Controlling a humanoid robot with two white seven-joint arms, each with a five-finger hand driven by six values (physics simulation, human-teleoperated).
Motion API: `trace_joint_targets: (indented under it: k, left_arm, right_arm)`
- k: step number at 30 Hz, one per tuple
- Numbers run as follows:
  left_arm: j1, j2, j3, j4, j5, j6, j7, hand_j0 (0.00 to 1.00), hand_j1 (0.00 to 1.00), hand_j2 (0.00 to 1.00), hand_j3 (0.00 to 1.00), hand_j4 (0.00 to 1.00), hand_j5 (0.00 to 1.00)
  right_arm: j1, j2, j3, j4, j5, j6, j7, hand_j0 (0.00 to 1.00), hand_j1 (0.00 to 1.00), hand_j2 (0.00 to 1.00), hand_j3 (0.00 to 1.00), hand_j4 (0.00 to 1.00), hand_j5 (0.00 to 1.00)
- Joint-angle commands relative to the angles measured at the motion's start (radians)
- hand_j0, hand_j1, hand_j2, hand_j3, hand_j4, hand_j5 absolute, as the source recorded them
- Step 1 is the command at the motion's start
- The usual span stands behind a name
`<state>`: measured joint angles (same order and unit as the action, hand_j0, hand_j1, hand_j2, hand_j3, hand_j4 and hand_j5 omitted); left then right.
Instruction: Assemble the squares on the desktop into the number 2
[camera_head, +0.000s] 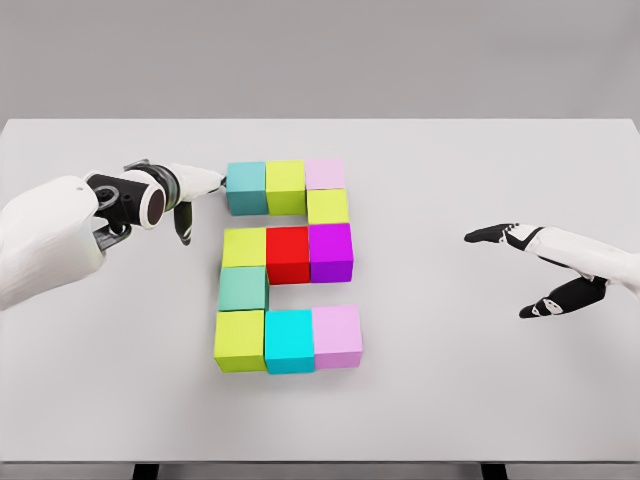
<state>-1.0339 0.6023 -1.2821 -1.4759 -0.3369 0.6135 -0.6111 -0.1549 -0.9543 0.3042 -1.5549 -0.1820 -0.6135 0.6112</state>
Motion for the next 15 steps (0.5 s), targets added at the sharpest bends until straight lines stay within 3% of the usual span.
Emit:
trace_joint_targets:
  k: [1, 15]
  left_arm:
    - [0.000, 0.001, 0.001, 0.000, -0.005, -0.003, 0.000, 1.00, 1.00, 1.00, 1.00, 1.00, 1.00]
    - [0.000, 0.016, 0.010, 0.000, -0.005, -0.003, 0.000, 1.00, 1.00, 1.00, 1.00, 1.00, 1.00]
  right_arm:
    - [0.000, -0.001, 0.000, -0.001, -0.008, 0.003, 0.000, 1.00, 1.00, 1.00, 1.00, 1.00, 1.00]
    - [0.000, -0.003, 0.000, -0.001, -0.008, 0.003, 0.000, 1.00, 1.00, 1.00, 1.00, 1.00, 1.00]
